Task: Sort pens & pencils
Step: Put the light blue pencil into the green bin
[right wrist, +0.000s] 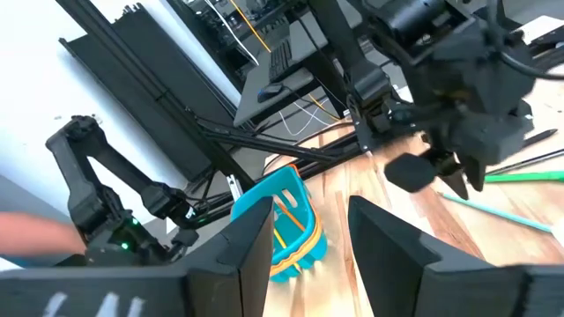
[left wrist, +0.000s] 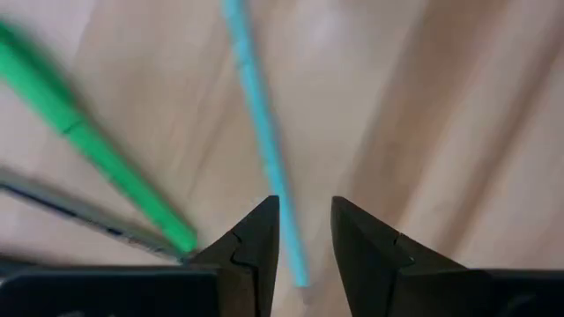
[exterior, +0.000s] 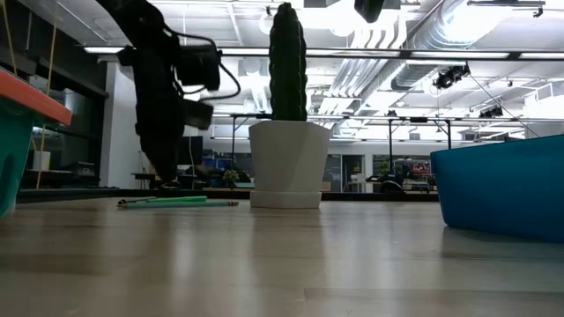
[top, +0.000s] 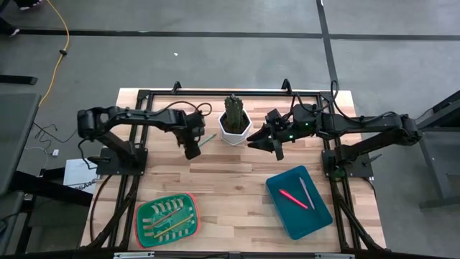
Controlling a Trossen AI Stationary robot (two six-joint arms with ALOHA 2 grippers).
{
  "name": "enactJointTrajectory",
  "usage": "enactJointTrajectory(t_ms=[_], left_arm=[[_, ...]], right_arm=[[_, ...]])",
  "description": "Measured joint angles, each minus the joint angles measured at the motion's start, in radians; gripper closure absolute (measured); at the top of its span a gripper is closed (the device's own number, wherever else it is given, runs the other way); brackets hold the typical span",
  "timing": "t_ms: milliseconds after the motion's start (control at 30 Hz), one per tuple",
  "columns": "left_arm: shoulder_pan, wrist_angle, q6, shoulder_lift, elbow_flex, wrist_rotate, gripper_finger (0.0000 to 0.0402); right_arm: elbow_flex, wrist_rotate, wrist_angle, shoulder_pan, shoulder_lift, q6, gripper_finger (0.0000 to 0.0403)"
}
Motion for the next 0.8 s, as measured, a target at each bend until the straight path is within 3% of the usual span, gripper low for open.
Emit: enactJointTrajectory(t_ms=[300, 800], left_arm=[[-0.003, 0.046, -0.003, 0.08, 0.0, -0.036, 0.0309], [-0.002, 0.09, -0.033, 0.081, 0.0, -0.088, 0.0309]], right_arm=[[0.0, 0.0, 0.0, 0.0, 0.0, 0.004, 0.0263], [0.0, 0.0, 0.0, 0.0, 0.0, 0.004, 0.0263]])
